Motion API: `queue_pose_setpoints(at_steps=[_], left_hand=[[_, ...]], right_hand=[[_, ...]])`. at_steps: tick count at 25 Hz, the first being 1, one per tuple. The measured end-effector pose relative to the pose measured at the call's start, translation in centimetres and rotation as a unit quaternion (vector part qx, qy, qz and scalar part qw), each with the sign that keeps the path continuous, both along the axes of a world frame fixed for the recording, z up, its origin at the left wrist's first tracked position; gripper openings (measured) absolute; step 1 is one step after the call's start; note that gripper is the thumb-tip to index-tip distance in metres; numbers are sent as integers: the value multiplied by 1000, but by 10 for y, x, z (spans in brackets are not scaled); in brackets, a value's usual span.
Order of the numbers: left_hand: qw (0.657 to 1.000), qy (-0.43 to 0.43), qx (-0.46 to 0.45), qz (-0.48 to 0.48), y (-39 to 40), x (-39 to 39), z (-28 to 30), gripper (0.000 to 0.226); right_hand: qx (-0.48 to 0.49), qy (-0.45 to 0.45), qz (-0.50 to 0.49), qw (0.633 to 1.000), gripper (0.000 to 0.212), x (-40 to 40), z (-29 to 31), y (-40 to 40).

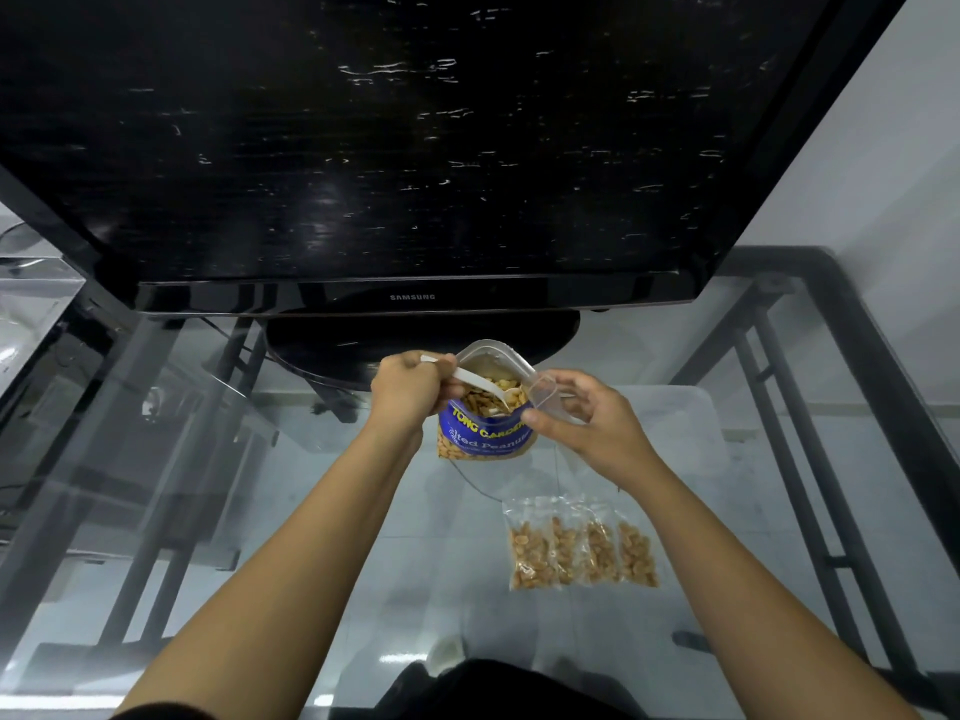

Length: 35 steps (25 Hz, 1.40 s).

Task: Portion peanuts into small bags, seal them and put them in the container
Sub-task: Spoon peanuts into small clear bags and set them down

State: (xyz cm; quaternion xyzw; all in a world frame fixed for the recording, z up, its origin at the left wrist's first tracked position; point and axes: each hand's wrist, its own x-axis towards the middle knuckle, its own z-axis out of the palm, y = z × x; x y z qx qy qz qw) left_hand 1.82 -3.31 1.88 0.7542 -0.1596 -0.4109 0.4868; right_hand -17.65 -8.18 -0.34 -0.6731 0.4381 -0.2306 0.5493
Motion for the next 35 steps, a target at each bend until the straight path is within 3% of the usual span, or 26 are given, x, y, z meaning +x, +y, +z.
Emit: queue_pose_setpoints(at_steps=[5,11,15,19,22,26,28,30,32,33,35], left_hand=[[998,45,-14,39,0,18,0,11],[995,68,-35,62,2,42,12,7],[994,62,-63,70,-3,54,30,11],[997,-5,-80,1,-12,47,56,10],[980,-153,-96,-81,-13,31,78,11],[897,-360,-136,-215,-2,3,108,12],[858,-436,-168,-214,4,-1,119,13],[871,-430,-197,-130,2,11,121,13],[919,-319,-229,-36,-1,27,109,14],[933,-281,-221,-29,-2,31,97,15],[927,-317,-148,-135,-1,28,64,12]], right_hand=[[-78,29,-61,995,50,-3,14,-5],[-235,161,6,959,55,13,20,-14],[-264,202,23,943,56,29,21,-15],[-213,137,-2,967,57,42,22,-10],[-178,70,-41,981,51,47,22,-4],[-171,-20,-83,981,53,54,20,2],[-162,-44,-99,981,53,56,21,3],[-133,-62,-124,981,52,53,22,2],[-89,-79,-152,981,48,44,20,0],[-75,-81,-159,981,46,38,18,0],[-61,-73,-159,983,42,26,13,0]])
